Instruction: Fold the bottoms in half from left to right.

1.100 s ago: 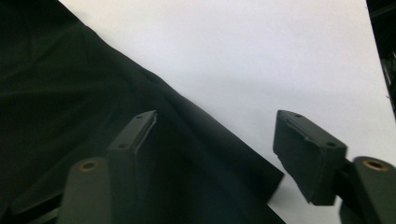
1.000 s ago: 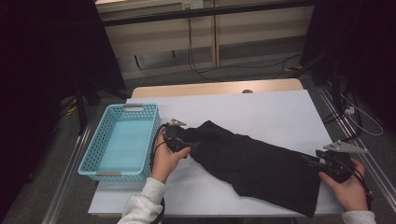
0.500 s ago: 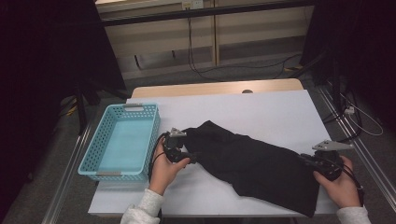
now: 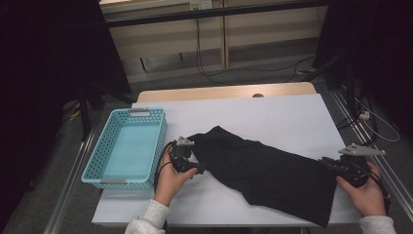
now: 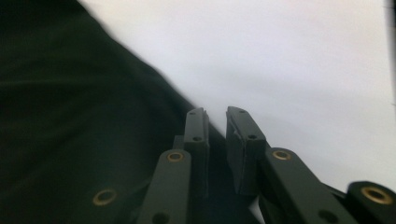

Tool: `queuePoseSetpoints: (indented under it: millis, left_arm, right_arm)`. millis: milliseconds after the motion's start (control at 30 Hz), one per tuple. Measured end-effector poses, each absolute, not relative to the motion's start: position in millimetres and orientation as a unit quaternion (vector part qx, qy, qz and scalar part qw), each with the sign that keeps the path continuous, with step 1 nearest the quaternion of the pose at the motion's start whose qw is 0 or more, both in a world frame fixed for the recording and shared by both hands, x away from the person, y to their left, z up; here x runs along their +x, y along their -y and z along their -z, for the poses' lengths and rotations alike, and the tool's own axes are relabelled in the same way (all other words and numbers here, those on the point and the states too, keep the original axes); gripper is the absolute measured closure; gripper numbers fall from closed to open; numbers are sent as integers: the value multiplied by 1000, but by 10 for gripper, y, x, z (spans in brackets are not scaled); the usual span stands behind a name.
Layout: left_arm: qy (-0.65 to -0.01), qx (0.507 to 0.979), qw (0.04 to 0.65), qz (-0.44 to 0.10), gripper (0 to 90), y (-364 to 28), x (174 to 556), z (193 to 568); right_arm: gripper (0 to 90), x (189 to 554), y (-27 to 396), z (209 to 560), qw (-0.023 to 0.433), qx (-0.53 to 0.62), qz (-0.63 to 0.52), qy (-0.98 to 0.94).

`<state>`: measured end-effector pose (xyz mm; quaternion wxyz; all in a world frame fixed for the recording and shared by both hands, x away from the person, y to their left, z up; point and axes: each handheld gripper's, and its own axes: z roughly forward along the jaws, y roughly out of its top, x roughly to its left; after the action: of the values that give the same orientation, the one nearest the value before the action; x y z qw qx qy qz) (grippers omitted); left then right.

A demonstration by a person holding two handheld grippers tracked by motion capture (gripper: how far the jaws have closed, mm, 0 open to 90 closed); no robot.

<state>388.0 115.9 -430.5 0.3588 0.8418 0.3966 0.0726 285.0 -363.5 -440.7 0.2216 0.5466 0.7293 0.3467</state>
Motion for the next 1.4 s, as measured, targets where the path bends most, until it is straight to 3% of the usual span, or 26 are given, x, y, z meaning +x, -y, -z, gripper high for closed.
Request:
queuePoseSetpoints:
  millis: [200,300,433,533,933,1400]
  left_arm:
    - [-395,843,358,-71,157,-1169,3871,4312]
    - [-396,842,358,-71,158,-1178,3870,4319]
    - [-398,841,359,-72,158,-1193,3863,4310]
    - [-397,842,359,-71,159,-1189,3853,4313]
    - [-390,846,356,-67,163,-1133,3833,4341]
    - [-391,846,356,-69,163,-1151,3808,4336]
  right_arm:
    - [754,2909,3519,4503,208,540,-321,-750]
    - [780,2923,3540,4517,200,545,-331,-744]
    - [884,2933,3545,4538,189,546,-346,-739]
    - [899,2942,3525,4520,190,542,-338,-746]
    - [900,3022,3449,4350,194,505,-377,-751]
    - [867,3148,3541,4492,197,527,-358,-745]
